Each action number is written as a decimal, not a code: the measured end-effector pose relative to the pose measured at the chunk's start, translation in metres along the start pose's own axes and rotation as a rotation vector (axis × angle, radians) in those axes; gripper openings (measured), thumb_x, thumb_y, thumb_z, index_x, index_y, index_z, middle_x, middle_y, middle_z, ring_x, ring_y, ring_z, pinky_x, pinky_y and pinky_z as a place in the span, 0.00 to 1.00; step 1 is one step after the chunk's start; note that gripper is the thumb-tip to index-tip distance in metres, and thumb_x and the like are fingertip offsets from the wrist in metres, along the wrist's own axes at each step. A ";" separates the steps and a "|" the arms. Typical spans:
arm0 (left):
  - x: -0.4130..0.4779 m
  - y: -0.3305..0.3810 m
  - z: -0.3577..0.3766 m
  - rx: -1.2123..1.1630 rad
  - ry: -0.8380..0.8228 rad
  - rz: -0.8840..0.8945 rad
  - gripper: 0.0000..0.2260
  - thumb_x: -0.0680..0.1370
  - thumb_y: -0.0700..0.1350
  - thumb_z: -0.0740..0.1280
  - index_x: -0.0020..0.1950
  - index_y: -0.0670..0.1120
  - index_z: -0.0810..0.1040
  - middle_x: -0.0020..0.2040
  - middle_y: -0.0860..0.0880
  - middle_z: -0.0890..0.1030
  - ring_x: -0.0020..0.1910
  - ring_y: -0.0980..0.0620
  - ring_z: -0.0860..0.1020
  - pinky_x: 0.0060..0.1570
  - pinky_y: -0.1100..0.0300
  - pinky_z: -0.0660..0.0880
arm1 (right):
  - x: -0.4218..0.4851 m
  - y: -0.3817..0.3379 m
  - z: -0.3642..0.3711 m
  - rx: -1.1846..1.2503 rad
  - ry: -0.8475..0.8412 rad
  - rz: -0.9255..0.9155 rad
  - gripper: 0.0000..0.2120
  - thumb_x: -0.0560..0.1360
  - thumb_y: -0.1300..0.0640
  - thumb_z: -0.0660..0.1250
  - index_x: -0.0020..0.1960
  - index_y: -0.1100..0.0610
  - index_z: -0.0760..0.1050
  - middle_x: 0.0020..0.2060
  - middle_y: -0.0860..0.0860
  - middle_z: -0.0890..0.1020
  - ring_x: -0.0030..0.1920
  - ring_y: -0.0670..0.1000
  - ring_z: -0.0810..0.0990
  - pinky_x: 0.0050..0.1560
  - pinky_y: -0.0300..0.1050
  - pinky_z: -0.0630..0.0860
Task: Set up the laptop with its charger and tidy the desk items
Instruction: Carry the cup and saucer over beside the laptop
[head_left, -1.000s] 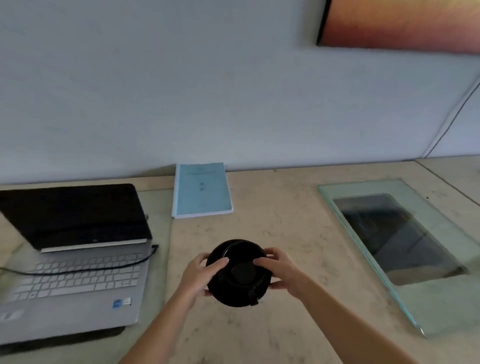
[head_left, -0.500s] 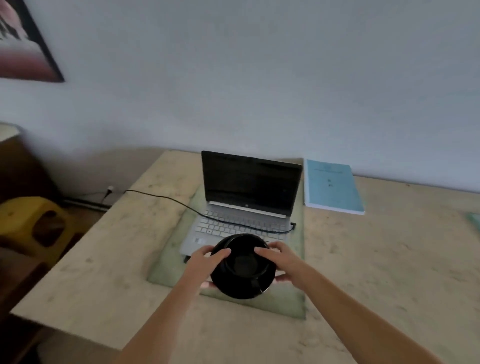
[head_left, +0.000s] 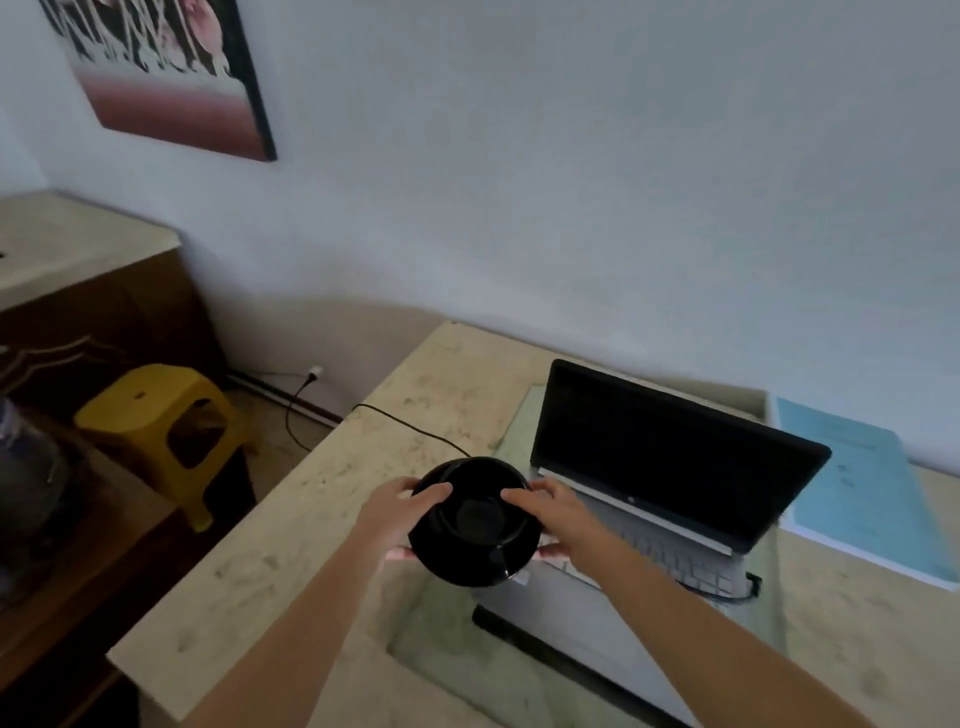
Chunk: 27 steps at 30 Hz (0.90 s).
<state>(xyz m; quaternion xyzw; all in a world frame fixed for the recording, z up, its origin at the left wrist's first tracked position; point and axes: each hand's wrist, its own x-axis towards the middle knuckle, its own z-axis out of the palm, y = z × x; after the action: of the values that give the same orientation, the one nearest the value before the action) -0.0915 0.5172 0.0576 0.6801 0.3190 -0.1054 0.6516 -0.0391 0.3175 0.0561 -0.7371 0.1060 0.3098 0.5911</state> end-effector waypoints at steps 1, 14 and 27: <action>0.011 0.008 -0.004 0.006 0.001 0.004 0.21 0.70 0.52 0.73 0.61 0.48 0.75 0.61 0.45 0.75 0.55 0.44 0.74 0.32 0.57 0.76 | 0.012 -0.008 0.004 -0.003 0.003 0.000 0.13 0.70 0.47 0.74 0.47 0.46 0.71 0.50 0.49 0.77 0.46 0.49 0.78 0.27 0.38 0.76; 0.182 0.101 -0.048 0.000 -0.032 -0.015 0.20 0.71 0.51 0.73 0.61 0.49 0.75 0.58 0.46 0.76 0.52 0.44 0.75 0.36 0.54 0.77 | 0.178 -0.099 0.057 0.150 0.130 0.067 0.17 0.69 0.48 0.75 0.53 0.48 0.72 0.49 0.51 0.79 0.45 0.51 0.79 0.32 0.41 0.75; 0.349 0.175 -0.040 -0.053 -0.158 -0.042 0.23 0.73 0.49 0.72 0.65 0.46 0.72 0.62 0.42 0.75 0.57 0.42 0.74 0.43 0.49 0.78 | 0.323 -0.165 0.058 0.244 0.304 -0.062 0.20 0.71 0.40 0.70 0.58 0.50 0.75 0.49 0.46 0.80 0.46 0.45 0.78 0.38 0.43 0.77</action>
<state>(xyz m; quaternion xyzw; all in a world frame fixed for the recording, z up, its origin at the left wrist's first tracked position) 0.2678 0.6685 0.0104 0.6453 0.2834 -0.1636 0.6903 0.2811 0.4857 -0.0054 -0.7010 0.2081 0.1616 0.6627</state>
